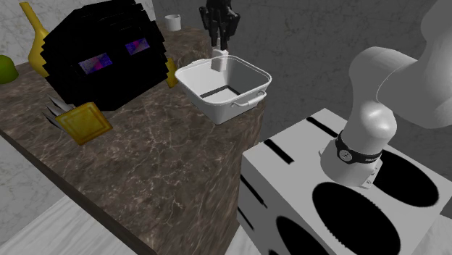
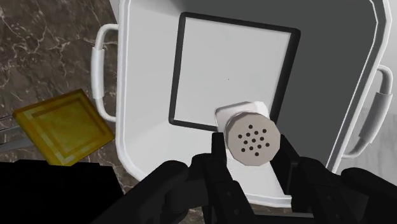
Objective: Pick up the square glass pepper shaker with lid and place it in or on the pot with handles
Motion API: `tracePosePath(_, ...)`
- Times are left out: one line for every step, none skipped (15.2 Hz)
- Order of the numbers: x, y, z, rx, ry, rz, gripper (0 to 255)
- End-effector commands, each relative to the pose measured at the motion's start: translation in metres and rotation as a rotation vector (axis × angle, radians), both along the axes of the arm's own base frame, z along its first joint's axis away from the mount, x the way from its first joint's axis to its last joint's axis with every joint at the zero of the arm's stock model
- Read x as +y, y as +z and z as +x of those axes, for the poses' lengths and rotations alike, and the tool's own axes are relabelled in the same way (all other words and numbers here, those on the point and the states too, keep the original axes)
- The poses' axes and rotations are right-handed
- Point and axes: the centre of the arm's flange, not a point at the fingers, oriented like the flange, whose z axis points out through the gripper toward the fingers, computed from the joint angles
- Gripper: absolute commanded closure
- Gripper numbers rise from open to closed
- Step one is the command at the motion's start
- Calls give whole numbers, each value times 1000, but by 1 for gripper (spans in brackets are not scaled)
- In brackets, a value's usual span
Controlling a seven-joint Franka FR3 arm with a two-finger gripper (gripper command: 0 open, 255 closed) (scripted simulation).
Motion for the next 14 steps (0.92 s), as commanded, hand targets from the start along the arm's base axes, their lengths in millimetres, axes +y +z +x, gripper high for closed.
tracePosePath(1,-11,0,-1,0,0,255)
tracePosePath(1,-17,0,-1,0,0,255)
tracePosePath(1,-17,0,-1,0,0,255)
tracePosePath(1,-17,0,-1,0,0,255)
tracePosePath(1,-17,0,-1,0,0,255)
tracePosePath(1,-17,0,-1,0,0,255)
tracePosePath(1,-17,0,-1,0,0,255)
tracePosePath(1,-17,0,-1,0,0,255)
tracePosePath(1,-17,0,-1,0,0,255)
tracePosePath(1,-17,0,0,0,0,255)
tracePosePath(1,-17,0,0,0,0,0)
tracePosePath(1,-17,0,0,0,0,0)
tracePosePath(1,-17,0,0,0,0,0)
tracePosePath(1,-17,0,0,0,0,0)
